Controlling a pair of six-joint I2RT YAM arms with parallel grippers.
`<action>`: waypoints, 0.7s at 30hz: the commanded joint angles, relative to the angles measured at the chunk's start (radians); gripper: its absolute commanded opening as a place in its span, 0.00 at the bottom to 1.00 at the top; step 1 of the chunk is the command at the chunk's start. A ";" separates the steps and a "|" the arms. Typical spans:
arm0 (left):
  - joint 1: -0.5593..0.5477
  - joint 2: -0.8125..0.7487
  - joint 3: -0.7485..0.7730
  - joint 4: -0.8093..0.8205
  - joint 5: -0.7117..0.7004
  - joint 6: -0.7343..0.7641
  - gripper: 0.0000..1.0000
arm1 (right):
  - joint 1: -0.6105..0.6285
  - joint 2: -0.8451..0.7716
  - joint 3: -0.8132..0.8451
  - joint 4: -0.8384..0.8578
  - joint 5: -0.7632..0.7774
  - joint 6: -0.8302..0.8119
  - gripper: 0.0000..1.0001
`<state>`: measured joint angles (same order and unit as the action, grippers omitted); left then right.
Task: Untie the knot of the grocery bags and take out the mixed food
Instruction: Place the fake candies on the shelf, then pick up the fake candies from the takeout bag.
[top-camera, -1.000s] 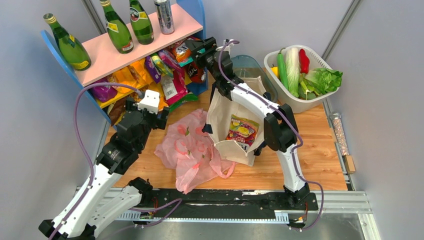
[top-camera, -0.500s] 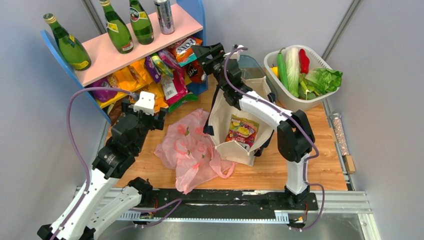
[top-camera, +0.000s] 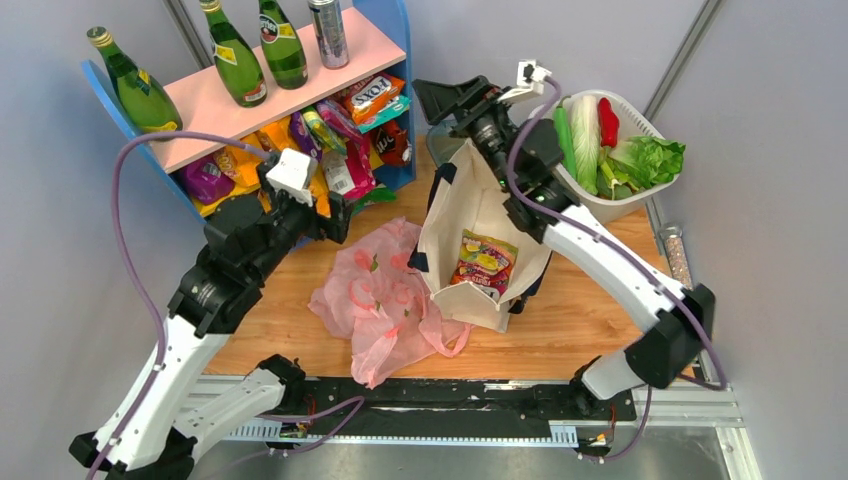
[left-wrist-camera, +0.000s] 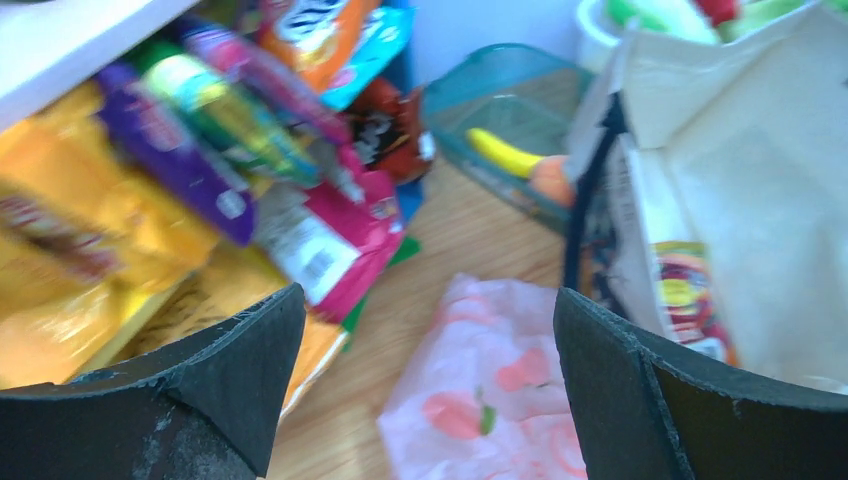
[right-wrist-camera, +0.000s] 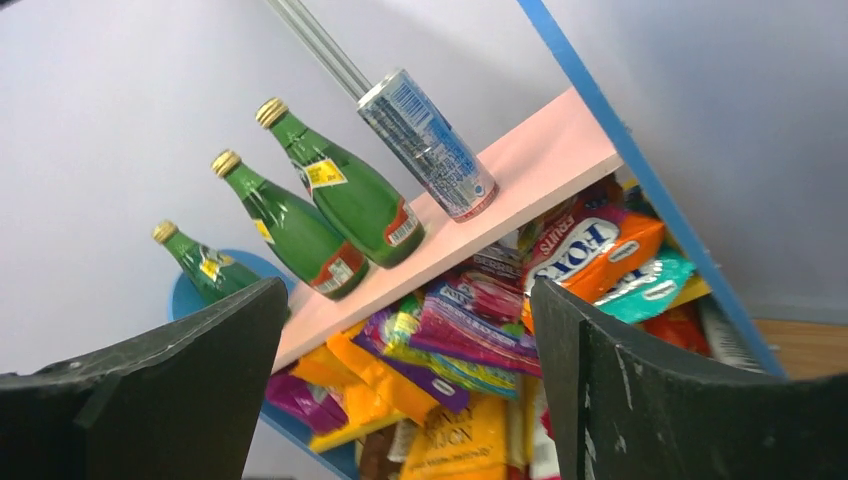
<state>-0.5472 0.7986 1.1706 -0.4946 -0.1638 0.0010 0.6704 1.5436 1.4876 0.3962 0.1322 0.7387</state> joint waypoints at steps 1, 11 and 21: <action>0.004 0.116 0.056 0.040 0.285 -0.135 1.00 | -0.009 -0.169 -0.079 -0.226 -0.061 -0.260 0.91; -0.058 0.369 0.065 0.202 0.436 -0.260 1.00 | -0.027 -0.534 -0.323 -0.720 -0.038 -0.443 0.97; -0.085 0.540 0.030 0.222 0.567 -0.234 0.94 | -0.026 -0.541 -0.346 -0.919 -0.152 -0.493 0.95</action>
<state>-0.6273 1.3411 1.2186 -0.3393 0.3115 -0.2264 0.6464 0.9623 1.1244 -0.4110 0.0174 0.2886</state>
